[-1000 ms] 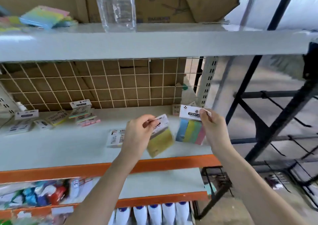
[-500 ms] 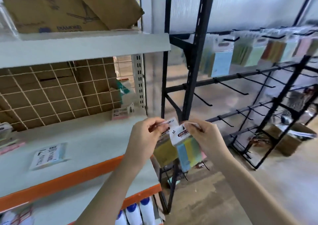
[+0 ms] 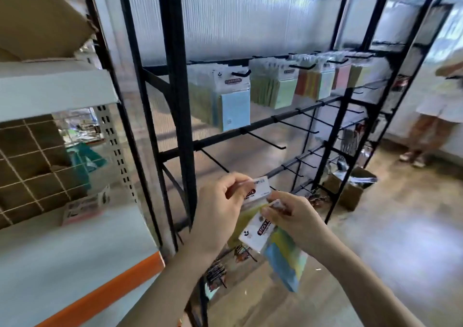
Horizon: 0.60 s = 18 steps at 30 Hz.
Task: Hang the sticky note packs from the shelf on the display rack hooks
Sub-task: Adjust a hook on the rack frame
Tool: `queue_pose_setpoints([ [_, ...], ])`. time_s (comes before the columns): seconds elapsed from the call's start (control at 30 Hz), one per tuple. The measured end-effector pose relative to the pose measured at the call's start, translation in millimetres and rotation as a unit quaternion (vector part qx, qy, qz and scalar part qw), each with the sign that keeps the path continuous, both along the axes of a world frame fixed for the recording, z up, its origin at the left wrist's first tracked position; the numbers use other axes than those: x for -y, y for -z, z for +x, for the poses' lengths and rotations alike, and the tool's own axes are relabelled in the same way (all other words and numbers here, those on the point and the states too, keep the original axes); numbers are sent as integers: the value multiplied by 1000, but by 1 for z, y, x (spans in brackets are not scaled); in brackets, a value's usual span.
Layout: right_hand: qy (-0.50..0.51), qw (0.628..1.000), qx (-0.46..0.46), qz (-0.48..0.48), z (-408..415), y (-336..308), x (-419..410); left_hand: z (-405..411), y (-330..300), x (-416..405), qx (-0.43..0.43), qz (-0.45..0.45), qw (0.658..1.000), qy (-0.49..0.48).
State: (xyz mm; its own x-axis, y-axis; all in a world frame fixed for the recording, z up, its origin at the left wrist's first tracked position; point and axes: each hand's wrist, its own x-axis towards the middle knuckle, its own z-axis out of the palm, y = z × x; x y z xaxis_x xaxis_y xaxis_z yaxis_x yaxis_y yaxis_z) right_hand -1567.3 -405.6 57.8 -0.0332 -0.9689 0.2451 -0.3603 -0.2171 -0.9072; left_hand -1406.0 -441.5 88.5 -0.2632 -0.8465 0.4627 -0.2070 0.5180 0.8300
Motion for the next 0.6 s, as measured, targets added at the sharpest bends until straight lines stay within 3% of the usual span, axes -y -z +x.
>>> queue_pose_setpoints([
  [0.1,2,1000,-7,-2,-24,-7,17,-29,-7,20,7,-16,1000,22],
  [0.2,-6,999,27,-20,-47,-20,38,-51,-13,45,-56,-3,998,25],
  [0.43,34,988,150,-8,-93,-28,107,-97,-15,120,-118,147,981,52],
  [0.6,40,977,209,-3,-122,-32,143,-130,-13,157,-103,158,982,-25],
])
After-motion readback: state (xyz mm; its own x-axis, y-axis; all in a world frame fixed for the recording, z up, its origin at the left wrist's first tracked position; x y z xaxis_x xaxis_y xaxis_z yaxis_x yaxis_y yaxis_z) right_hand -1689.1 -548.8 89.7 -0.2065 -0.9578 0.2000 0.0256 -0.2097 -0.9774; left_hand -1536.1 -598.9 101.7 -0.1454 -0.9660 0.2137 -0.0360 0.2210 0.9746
